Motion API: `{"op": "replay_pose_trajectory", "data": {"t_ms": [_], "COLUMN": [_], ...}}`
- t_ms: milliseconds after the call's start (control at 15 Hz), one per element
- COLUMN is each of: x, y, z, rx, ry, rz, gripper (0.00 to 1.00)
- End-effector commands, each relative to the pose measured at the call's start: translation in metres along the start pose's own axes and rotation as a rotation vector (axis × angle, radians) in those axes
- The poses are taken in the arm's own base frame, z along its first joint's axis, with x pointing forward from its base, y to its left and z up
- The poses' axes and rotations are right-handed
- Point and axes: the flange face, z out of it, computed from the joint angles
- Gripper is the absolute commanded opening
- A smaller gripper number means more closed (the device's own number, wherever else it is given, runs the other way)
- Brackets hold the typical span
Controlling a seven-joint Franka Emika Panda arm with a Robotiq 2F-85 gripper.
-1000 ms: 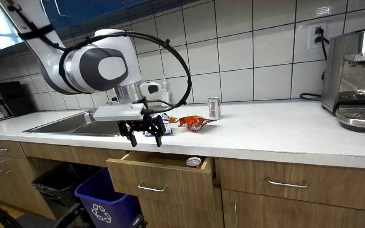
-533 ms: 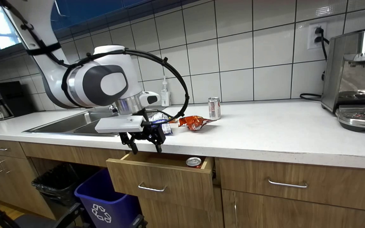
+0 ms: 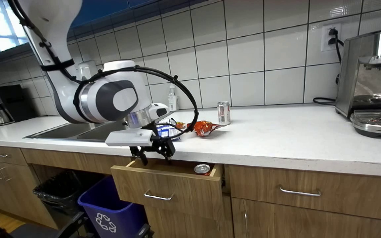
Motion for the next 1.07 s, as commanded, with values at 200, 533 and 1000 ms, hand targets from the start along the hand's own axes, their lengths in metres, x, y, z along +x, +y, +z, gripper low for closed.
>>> {"op": "replay_pose_trajectory", "data": {"t_ms": [200,533,1000], "x": [0.021,0.027,0.023], "y": [0.003,0.005,0.003], "z": [0.024,0.039,0.048], "rx": [-0.01,-0.015,-0.013], "ry": [0.009,-0.006,-0.027], "rz": [0.032,0.03,0.018], "gripper": [1.0,1.0,1.0]}}
